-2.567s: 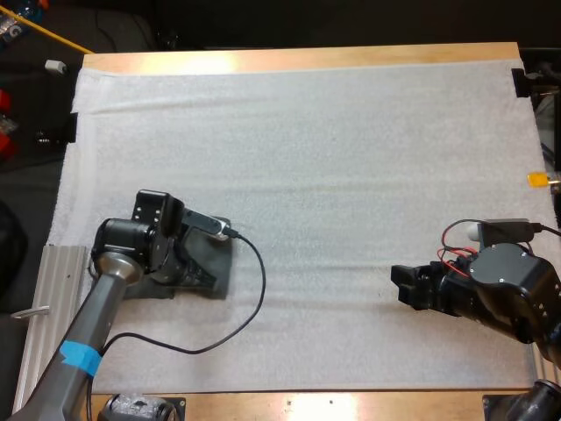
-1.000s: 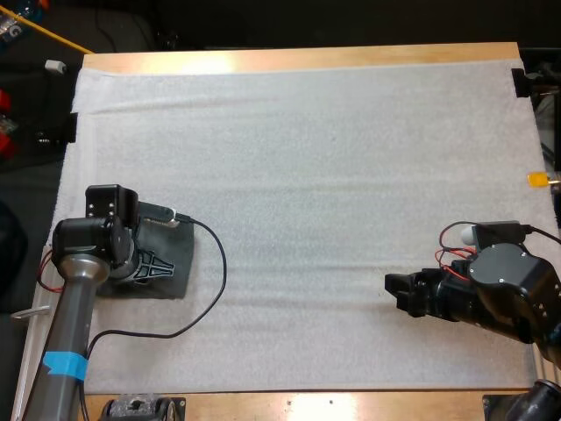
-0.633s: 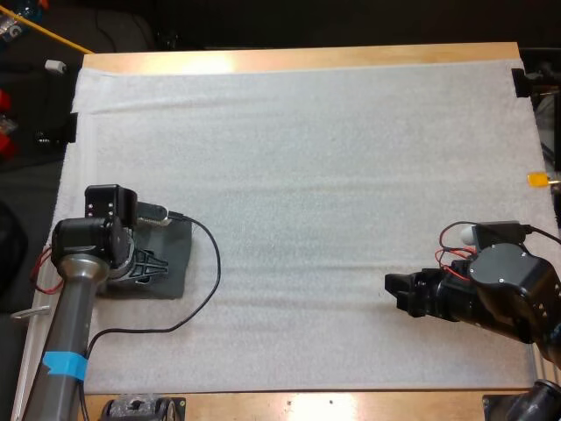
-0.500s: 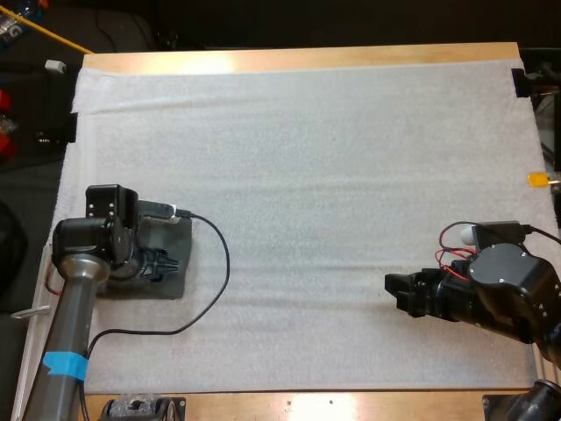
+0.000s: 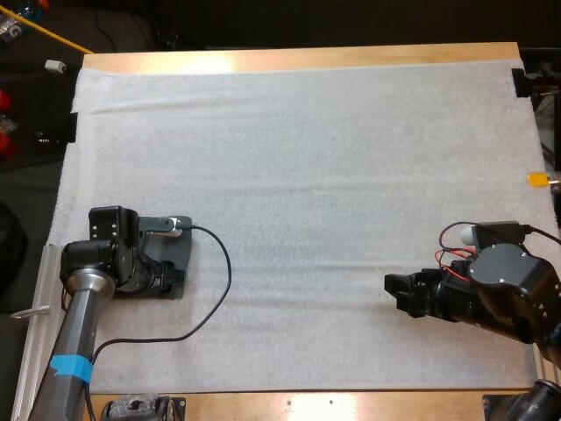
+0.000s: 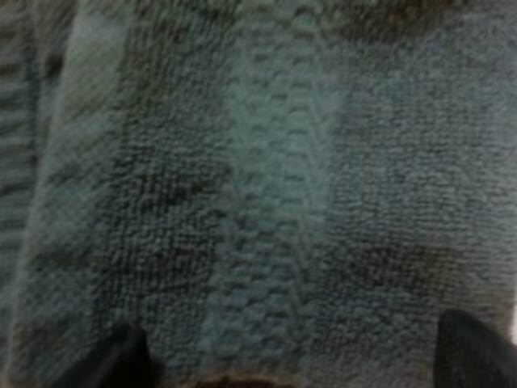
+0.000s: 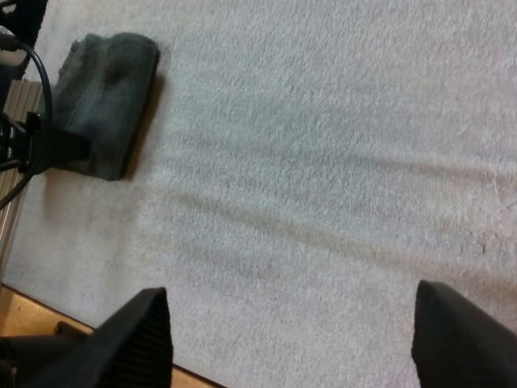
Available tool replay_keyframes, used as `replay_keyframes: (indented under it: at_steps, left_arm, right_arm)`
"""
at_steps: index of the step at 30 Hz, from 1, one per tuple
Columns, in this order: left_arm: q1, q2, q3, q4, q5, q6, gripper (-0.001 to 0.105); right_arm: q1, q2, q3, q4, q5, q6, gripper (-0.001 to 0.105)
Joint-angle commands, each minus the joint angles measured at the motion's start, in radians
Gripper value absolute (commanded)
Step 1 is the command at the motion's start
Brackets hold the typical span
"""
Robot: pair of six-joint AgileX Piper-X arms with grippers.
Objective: Pick towel from pile, fold and stack
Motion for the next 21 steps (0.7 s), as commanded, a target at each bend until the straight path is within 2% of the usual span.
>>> replay_keyframes:
  at_steps: [1, 6, 9, 12, 17, 21]
  left_arm:
    - [-0.001, -0.004, 0.003, -0.027, 0.031, -0.021, 0.068]
    - [-0.001, 0.048, 0.005, -0.034, 0.036, -0.044, 0.068]
    - [-0.001, 0.105, 0.005, -0.023, 0.078, -0.063, 0.068]
    - [-0.001, 0.143, 0.005, -0.012, 0.081, -0.065, 0.068]
    - [-0.001, 0.147, -0.002, -0.015, 0.067, -0.068, 0.068]
    - [-0.001, 0.135, -0.039, -0.015, 0.066, -0.068, 0.068]
  right_arm:
    - [-0.001, -0.004, -0.006, 0.001, -0.010, -0.011, 0.062]
    - [-0.001, -0.004, -0.006, 0.001, -0.010, -0.011, 0.062]
    - [-0.001, -0.004, -0.006, 0.001, -0.012, -0.011, 0.062]
    - [-0.001, -0.004, -0.006, 0.001, -0.027, -0.011, 0.062]
    - [-0.001, -0.004, -0.006, 0.001, -0.031, -0.011, 0.062]
    - [-0.001, -0.004, -0.006, 0.001, -0.031, -0.011, 0.062]
